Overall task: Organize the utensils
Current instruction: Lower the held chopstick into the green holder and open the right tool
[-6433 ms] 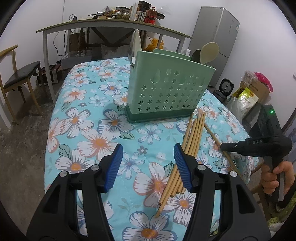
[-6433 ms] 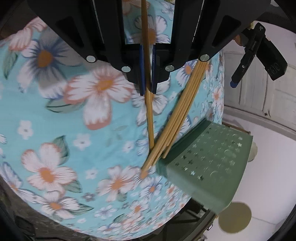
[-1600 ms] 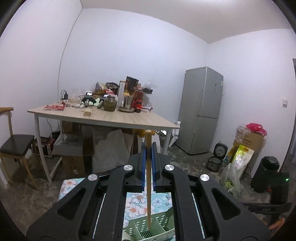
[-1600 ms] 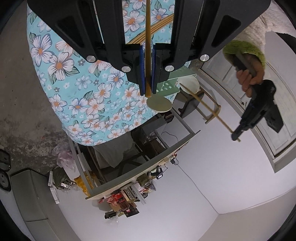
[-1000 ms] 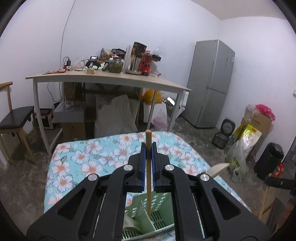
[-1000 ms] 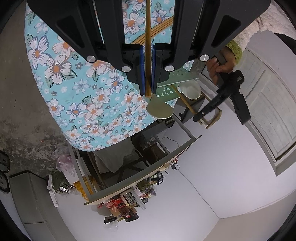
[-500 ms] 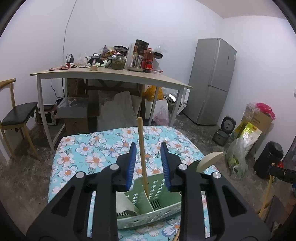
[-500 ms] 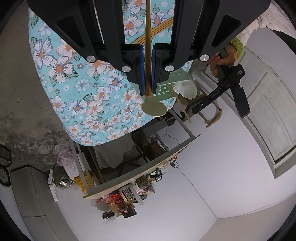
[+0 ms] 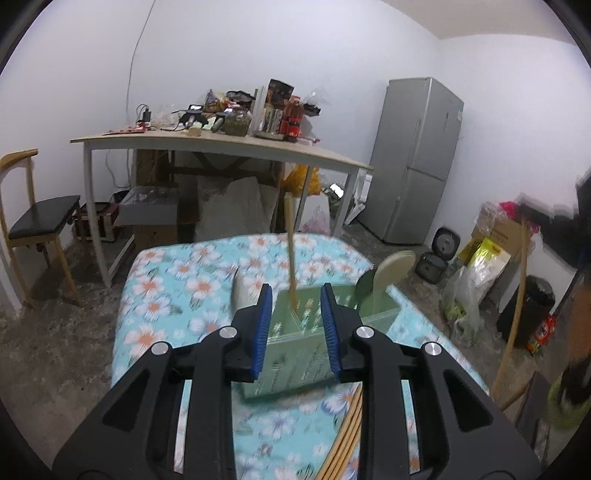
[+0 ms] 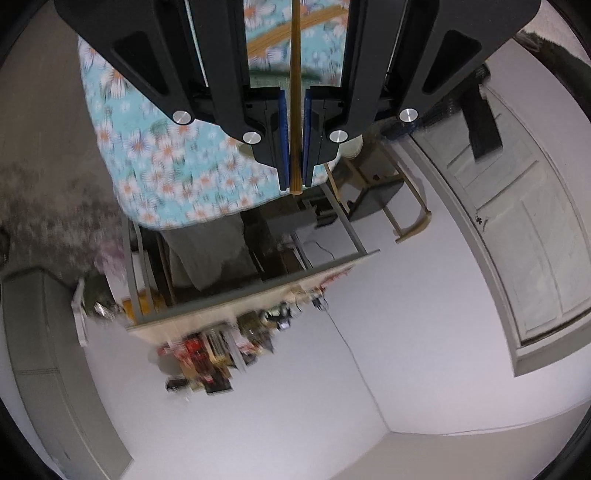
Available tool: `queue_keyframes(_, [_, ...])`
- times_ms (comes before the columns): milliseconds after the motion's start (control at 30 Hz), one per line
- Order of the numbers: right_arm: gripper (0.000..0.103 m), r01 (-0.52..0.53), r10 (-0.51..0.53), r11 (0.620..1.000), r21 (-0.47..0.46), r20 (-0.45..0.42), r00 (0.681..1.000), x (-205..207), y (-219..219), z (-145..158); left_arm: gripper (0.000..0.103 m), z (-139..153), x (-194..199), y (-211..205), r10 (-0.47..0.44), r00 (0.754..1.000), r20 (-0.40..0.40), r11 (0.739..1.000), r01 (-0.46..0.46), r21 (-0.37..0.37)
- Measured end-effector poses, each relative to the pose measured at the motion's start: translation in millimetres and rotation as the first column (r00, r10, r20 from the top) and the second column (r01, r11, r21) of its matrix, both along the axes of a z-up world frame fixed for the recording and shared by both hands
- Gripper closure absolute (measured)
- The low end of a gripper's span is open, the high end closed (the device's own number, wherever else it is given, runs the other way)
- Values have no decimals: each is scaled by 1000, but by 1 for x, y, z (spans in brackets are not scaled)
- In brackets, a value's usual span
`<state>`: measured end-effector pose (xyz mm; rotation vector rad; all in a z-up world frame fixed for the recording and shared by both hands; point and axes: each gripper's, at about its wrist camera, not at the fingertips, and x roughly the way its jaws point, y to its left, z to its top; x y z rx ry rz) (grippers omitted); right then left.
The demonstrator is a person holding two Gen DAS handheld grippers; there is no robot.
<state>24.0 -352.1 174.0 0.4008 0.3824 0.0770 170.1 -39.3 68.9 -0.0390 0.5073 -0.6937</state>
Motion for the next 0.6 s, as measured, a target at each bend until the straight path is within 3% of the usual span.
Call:
queue_keyframes(300, [96,-29,37,997,-72,110,993,60,16,55,77,-56,-13,20,14,992,-127,997,-4,79])
queue_keyframes(600, [96,-21,36,995,-98,154,987,132,35,64,77,-82,-13,18,1,984,-181,995,18,101])
